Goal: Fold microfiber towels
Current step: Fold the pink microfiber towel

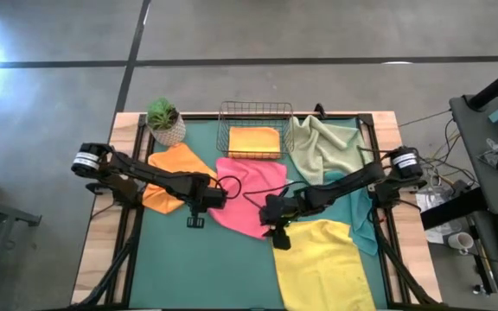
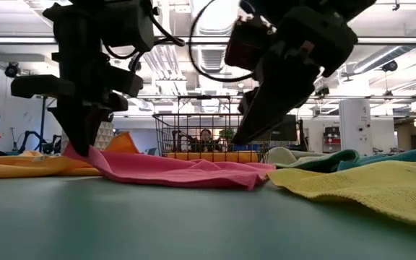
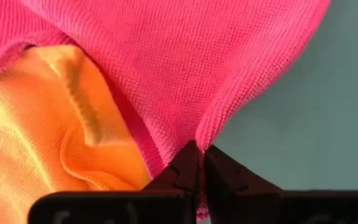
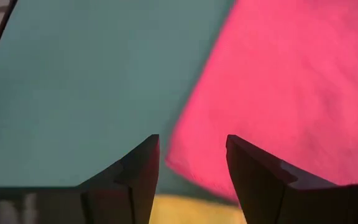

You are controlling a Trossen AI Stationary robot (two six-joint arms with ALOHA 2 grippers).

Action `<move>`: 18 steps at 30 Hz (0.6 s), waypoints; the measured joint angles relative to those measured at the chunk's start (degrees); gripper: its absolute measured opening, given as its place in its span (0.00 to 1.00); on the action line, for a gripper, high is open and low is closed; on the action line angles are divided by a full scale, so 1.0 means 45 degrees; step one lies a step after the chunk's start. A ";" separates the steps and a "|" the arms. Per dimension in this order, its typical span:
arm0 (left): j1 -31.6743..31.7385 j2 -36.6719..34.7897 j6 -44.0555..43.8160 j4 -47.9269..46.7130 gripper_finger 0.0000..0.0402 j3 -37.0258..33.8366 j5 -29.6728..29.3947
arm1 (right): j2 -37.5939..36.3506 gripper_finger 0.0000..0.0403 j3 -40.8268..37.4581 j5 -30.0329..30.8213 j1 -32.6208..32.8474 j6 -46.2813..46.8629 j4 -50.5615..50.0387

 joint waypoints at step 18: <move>-0.0005 -0.0010 0.0117 0.0049 0.00 -0.0010 -0.0018 | 0.2101 0.42 0.1722 0.0722 0.0312 -0.0022 -0.1624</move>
